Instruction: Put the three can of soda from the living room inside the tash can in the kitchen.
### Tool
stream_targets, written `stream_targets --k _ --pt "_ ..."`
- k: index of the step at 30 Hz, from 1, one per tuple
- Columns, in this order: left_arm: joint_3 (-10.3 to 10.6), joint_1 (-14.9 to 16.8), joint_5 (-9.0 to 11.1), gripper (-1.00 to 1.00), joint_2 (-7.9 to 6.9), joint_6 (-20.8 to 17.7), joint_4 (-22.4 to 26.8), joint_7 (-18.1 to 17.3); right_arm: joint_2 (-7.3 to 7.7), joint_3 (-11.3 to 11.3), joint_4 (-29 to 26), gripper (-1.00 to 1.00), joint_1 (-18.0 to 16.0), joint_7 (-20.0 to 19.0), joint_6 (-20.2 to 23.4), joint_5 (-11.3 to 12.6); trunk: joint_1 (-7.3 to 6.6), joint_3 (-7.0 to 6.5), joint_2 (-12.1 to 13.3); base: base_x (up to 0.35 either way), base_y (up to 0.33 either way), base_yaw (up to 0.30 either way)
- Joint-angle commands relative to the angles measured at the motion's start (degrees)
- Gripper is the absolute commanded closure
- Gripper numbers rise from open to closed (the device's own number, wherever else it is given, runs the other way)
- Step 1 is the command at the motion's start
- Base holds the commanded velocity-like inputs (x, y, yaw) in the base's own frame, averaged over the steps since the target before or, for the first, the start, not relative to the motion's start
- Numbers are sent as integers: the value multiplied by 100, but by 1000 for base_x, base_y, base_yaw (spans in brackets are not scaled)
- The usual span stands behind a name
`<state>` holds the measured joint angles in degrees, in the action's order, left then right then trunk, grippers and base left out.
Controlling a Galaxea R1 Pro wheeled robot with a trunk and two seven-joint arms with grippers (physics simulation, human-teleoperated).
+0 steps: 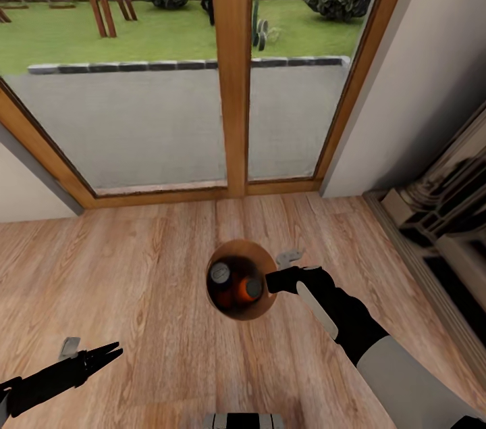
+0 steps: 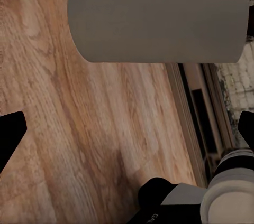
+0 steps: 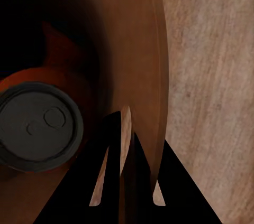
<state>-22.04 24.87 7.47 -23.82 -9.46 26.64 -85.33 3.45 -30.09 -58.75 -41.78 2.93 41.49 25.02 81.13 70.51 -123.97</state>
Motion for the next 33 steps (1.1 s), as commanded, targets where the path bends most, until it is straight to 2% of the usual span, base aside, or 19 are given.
stream_targets --k 1,9,10,11,12,24,31,33 --pt "-1 0 3 -100 0 -1 -1 0 -2 3 -5 100 -4 -30 -10 117 22 18 -42 0 0 0" --pt "2 0 8 -100 0 -3 -1 -38 -2 3 -5 100 -4 -30 -10 117 198 162 -363 0 0 0" --pt "4 0 7 -100 0 -3 1 -144 -2 3 -5 100 -4 -30 -10 117 220 180 -403 0 0 0" --pt "5 0 3 -100 -3 -3 5 -419 -2 3 -5 100 -5 -30 -10 117 242 197 -443 0 0 0" --pt "5 0 3 -100 -4 -3 5 -467 -2 3 -5 100 -5 -30 -10 117 264 215 -483 0 0 0" --pt "13 0 0 -100 -9 -2 17 -467 -2 3 -5 100 -4 -30 -10 117 527 431 -965 0 0 0" --pt "7 0 -7 -100 -15 -2 17 -467 -2 3 -4 100 -5 -30 -10 117 527 431 -965 0 0 0" --pt "7 0 -8 -100 -16 -3 17 -467 -2 3 -3 100 -5 -30 -10 117 571 467 -1045 0 0 0"
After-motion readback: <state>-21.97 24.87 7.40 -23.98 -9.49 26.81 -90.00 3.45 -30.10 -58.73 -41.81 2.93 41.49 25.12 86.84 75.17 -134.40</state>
